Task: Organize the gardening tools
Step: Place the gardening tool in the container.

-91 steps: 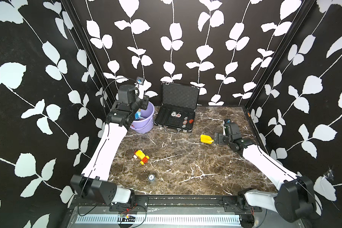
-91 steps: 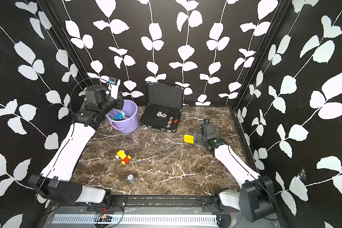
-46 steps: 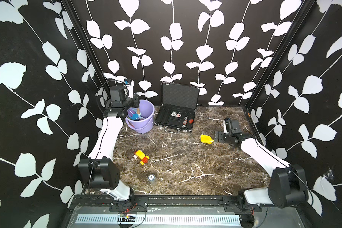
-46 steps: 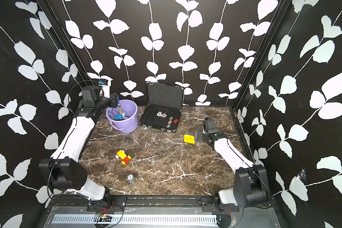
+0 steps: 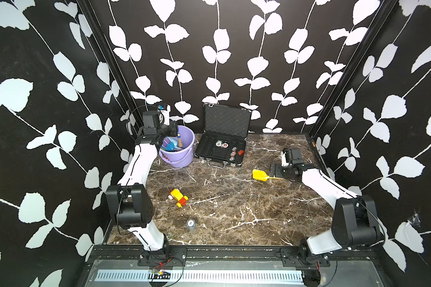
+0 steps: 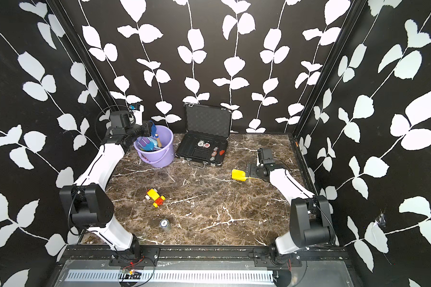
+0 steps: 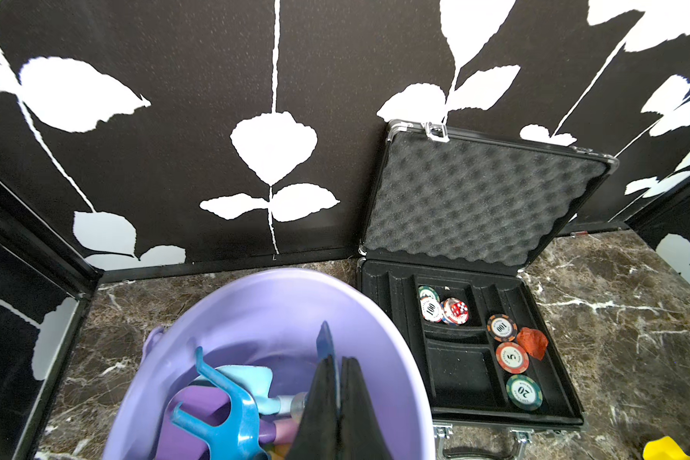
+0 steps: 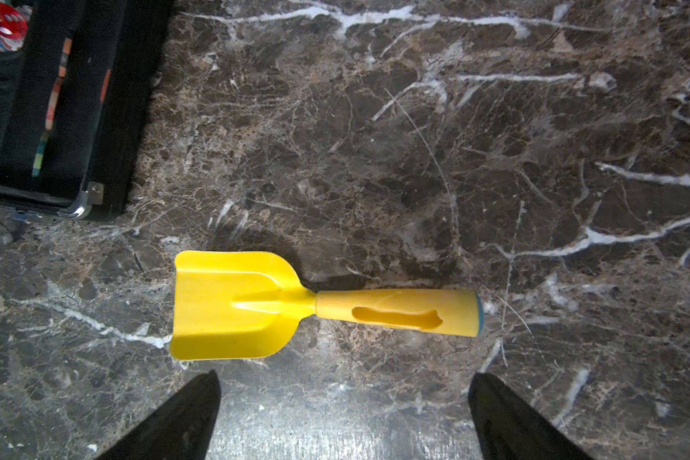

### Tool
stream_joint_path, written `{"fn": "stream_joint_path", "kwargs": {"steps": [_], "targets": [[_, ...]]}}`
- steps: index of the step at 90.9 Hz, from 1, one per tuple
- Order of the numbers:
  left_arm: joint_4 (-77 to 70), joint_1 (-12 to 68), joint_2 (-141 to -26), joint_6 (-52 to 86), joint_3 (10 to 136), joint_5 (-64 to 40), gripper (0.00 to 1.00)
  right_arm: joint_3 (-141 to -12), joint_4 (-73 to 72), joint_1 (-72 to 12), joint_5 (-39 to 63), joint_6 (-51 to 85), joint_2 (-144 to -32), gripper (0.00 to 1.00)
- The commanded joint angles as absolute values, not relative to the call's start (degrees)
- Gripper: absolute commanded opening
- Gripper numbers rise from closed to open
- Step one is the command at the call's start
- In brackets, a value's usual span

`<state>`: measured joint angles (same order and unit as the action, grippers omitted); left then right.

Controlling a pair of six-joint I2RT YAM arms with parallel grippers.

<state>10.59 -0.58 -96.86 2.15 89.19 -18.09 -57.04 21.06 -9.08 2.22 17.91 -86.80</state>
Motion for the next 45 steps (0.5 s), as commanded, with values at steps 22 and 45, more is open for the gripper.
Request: {"fn": "stream_joint_path", "kwargs": {"steps": [22, 45], "targets": [[10.59, -1.48, -100.9, 2.25, 91.72, -20.48, 0.0, -59.92, 18.16, -6.68, 7.22, 19.07, -93.56, 0.98], [13.01, -1.51, -104.11, 1.16, 93.74, -20.86, 0.0, -62.4, 17.02, -5.93, 9.86, 19.27, -97.94, 0.95]]}}
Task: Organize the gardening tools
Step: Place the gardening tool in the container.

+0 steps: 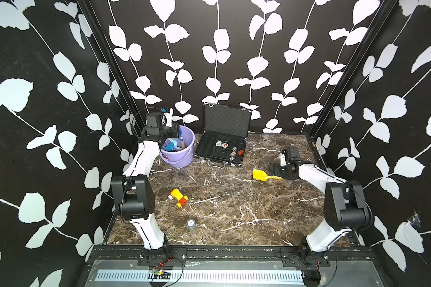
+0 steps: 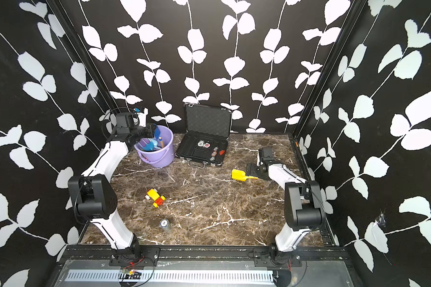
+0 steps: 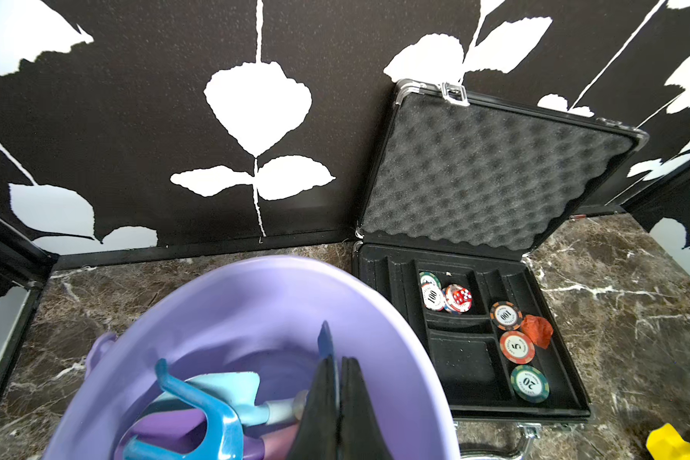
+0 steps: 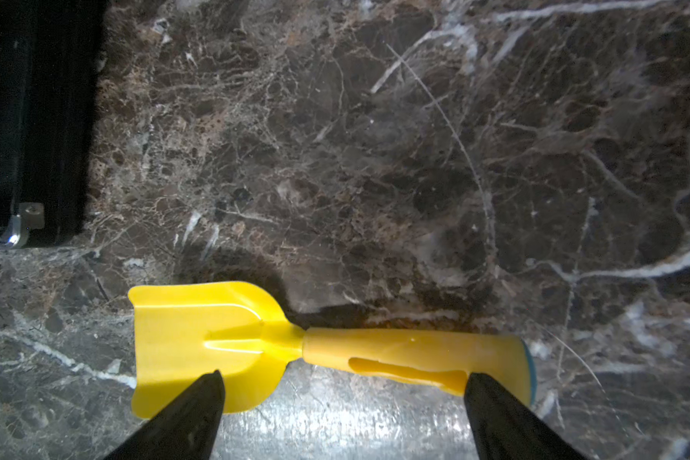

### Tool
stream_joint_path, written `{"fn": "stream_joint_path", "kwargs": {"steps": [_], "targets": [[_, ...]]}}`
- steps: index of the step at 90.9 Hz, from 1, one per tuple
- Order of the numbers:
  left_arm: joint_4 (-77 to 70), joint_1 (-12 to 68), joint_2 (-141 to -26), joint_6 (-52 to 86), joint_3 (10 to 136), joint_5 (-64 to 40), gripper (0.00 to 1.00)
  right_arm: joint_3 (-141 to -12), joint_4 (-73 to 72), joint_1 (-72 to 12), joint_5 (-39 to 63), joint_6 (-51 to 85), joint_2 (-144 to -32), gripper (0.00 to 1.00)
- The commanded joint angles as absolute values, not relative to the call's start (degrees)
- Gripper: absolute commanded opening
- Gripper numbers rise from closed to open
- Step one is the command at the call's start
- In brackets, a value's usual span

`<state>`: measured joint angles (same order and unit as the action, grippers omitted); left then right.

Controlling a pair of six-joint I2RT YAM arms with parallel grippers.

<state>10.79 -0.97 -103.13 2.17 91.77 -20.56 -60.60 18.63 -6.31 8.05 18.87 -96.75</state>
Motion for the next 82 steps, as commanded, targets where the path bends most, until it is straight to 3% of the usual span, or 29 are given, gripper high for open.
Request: {"fn": "stream_joint_path", "kwargs": {"steps": [1, 82], "targets": [[13.18, -1.5, -104.22, 1.06, 93.8, -20.85, 0.0, -62.49, 17.03, -5.96, 9.94, 19.26, -98.06, 0.95], [21.16, -1.5, -110.95, -2.87, 97.9, -22.25, 0.0, -64.91, 17.61, -5.84, 8.66, 18.72, -101.44, 0.94]]}}
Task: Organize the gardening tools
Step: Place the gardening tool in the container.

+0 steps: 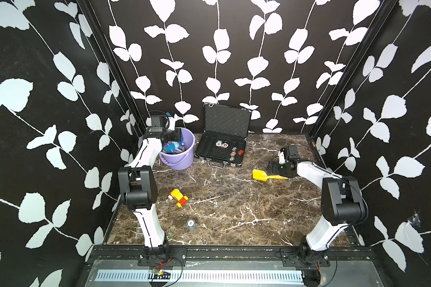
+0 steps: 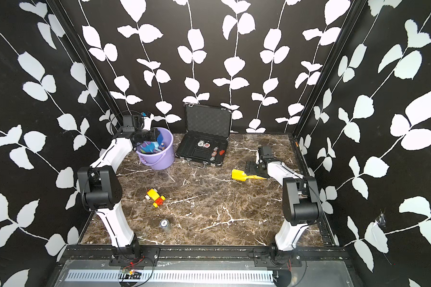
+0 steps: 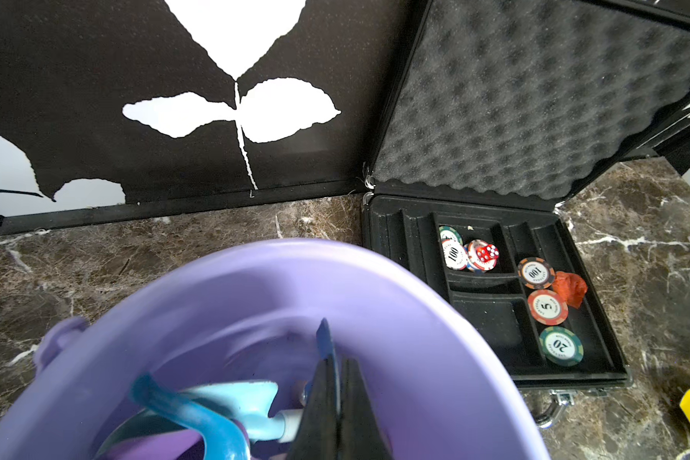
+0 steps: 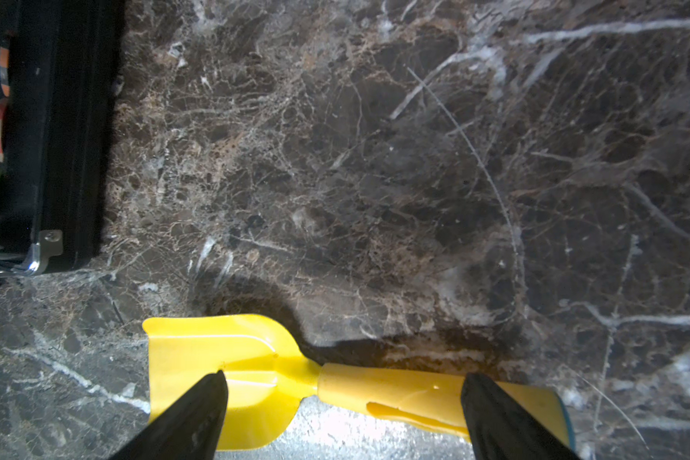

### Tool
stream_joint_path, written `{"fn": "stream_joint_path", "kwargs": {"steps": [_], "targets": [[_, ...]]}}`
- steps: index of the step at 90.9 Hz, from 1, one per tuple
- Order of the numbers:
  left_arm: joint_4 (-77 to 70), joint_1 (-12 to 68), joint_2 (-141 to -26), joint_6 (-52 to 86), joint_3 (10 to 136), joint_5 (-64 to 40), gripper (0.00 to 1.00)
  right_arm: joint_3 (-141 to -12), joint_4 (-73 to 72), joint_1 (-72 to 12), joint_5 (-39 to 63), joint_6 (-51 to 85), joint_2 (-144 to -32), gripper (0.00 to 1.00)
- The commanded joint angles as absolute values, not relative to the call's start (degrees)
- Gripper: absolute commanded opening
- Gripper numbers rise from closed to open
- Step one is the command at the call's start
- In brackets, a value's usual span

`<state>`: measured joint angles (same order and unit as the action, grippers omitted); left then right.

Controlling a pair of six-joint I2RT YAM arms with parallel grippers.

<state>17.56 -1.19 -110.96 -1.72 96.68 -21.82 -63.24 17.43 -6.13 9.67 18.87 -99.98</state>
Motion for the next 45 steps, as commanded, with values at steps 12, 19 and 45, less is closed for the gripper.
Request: {"fn": "stream_joint_path", "kwargs": {"steps": [12, 19, 45], "targets": [[21.06, -1.49, -110.0, -2.64, 97.73, -22.33, 0.13, -64.95, 17.63, -5.82, 8.89, 18.81, -102.33, 0.94], [21.07, -1.51, -109.15, -2.49, 97.66, -22.36, 0.18, -64.89, 17.66, -5.73, 9.11, 18.81, -102.39, 0.94], [21.27, -1.49, -104.76, -2.02, 96.41, -21.48, 0.5, -64.76, 19.28, -5.73, 9.57, 18.65, -102.49, 0.92]]}}
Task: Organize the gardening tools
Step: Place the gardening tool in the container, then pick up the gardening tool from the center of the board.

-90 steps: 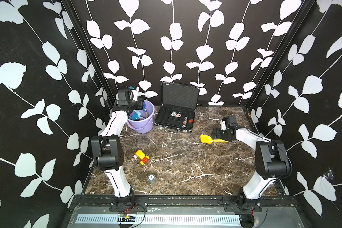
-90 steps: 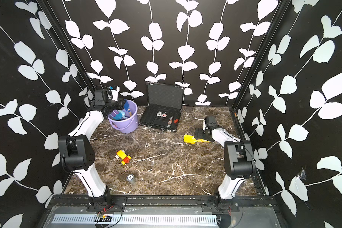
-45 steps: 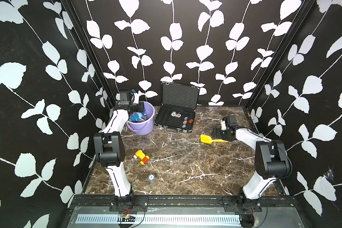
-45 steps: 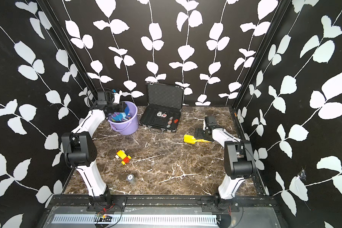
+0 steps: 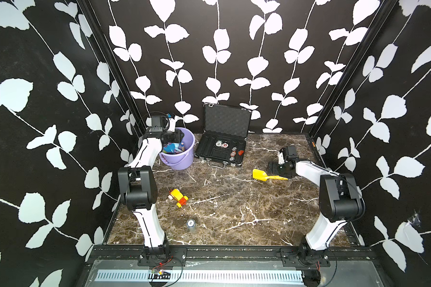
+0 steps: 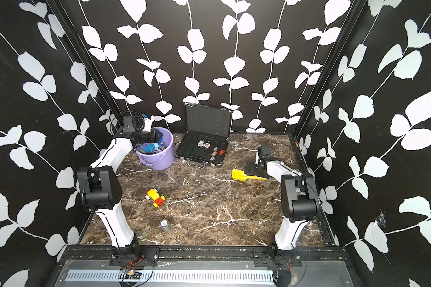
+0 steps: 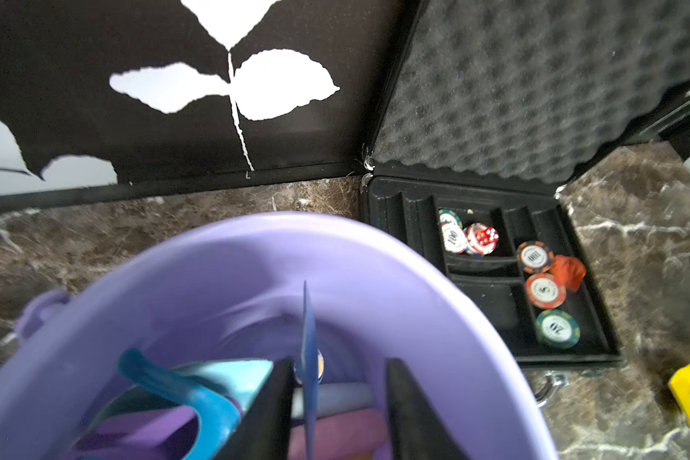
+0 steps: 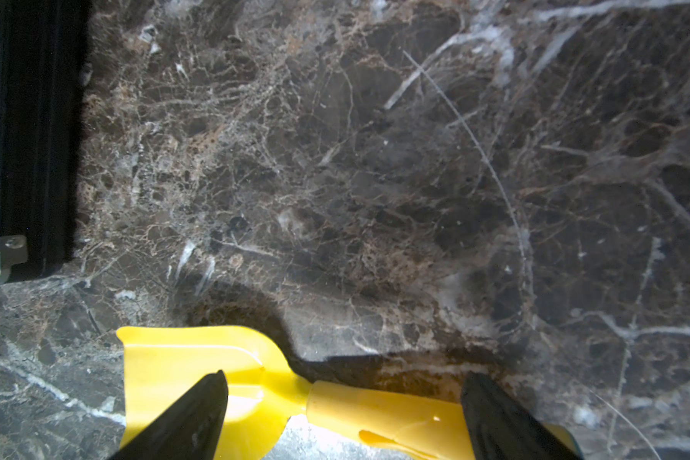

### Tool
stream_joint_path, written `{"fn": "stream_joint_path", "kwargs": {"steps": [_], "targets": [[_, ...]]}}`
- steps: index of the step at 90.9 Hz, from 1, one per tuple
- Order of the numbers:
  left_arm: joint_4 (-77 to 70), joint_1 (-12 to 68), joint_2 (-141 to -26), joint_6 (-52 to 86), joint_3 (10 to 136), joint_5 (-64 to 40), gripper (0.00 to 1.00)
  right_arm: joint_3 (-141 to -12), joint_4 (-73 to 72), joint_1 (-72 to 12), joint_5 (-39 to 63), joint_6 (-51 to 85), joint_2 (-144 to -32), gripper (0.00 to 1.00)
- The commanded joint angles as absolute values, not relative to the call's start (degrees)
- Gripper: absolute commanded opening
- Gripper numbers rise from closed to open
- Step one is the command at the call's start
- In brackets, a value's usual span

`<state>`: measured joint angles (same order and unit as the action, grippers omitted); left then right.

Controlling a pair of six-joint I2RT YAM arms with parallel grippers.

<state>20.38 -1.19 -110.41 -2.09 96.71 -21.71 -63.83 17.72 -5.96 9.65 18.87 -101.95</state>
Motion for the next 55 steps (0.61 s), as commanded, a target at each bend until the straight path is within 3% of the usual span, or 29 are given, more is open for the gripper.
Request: {"fn": "stream_joint_path", "kwargs": {"steps": [1, 15, 44, 55], "targets": [[21.27, -1.49, -104.54, -2.02, 96.28, -21.37, 0.51, -64.68, 19.35, -5.76, 9.62, 18.64, -102.44, 0.92], [21.34, -1.52, -101.73, -1.36, 95.01, -20.4, 0.7, -62.76, 19.57, -5.73, 10.24, 18.64, -100.59, 0.91], [21.09, -1.51, -93.97, 1.41, 89.53, -19.49, 0.97, -57.18, 19.37, -5.75, 11.44, 18.47, -97.42, 0.85], [20.34, -1.58, -90.97, 3.56, 86.63, -21.14, 0.99, -54.1, 18.21, -5.82, 13.57, 19.04, -94.71, 0.82]]}}
